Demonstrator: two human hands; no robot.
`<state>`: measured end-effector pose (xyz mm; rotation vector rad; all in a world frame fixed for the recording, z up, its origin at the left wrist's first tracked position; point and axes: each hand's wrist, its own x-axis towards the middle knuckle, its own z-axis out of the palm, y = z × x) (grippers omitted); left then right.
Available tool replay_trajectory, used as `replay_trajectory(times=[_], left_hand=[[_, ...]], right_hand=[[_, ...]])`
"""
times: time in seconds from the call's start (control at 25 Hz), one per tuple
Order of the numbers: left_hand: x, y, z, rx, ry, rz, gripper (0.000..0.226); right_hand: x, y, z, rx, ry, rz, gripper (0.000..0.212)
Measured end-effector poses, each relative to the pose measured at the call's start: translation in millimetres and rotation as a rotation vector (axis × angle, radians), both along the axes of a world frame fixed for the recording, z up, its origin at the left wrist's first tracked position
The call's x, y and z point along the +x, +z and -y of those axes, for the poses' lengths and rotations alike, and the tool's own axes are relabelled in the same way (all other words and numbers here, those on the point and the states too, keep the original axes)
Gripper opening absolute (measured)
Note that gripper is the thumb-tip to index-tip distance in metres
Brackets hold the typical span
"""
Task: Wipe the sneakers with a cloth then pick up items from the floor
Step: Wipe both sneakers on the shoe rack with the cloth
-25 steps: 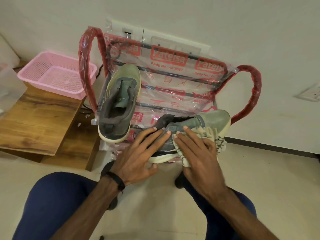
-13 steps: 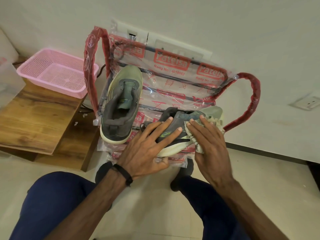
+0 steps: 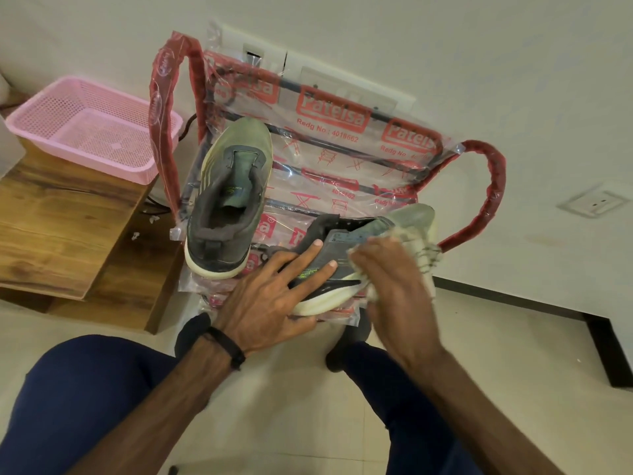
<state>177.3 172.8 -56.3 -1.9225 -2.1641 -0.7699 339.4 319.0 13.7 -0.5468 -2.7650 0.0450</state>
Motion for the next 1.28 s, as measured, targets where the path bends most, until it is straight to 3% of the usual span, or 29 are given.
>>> replay_trajectory(times=[0.04, 0.12, 0.32, 0.52, 0.64, 0.72, 0.84, 0.92, 1.16, 1.28], left_hand=[[0.5, -2.6, 2.2, -0.003, -0.003, -0.023, 0.074], [4.6, -6.0, 4.4, -0.003, -0.006, -0.042, 0.074], [7.7, -3.8, 0.7, 0.015, 0.000, -0.063, 0.074], [11.7, -8.3, 9.2, 0.007, -0.008, -0.117, 0.075], [17.3, -8.5, 4.2, 0.027, 0.015, -0.109, 0.069], [20.5, -10.0, 2.0, 0.028, 0.024, -0.090, 0.069], [23.0, -11.6, 6.6, 0.025, 0.028, -0.084, 0.074], [23.1, -9.3, 7.3, 0.037, 0.020, -0.114, 0.072], [6.1, 22.4, -17.6, 0.160, 0.096, -0.148, 0.062], [-12.1, 22.1, -19.1, 0.103, 0.039, -0.195, 0.071]], right_hand=[[4.3, -1.6, 9.3, 0.032, 0.119, 0.043, 0.038], [13.0, 9.1, 0.3, 0.095, 0.217, 0.150, 0.043], [17.8, 26.6, -31.5, 0.049, -0.112, 0.100, 0.045], [39.1, 21.8, -17.5, 0.107, 0.144, 0.259, 0.061], [38.6, 25.8, -46.3, 0.082, -0.100, 0.114, 0.054], [25.8, 14.7, -22.3, -0.031, -0.191, 0.011, 0.060], [14.4, -8.3, 34.0, -0.035, -0.033, 0.047, 0.061], [14.4, -4.0, 26.5, 0.012, 0.046, 0.080, 0.059], [5.6, 37.8, -33.4, 0.020, -0.091, 0.002, 0.048], [-6.6, 23.9, -37.2, -0.005, -0.070, -0.011, 0.054]])
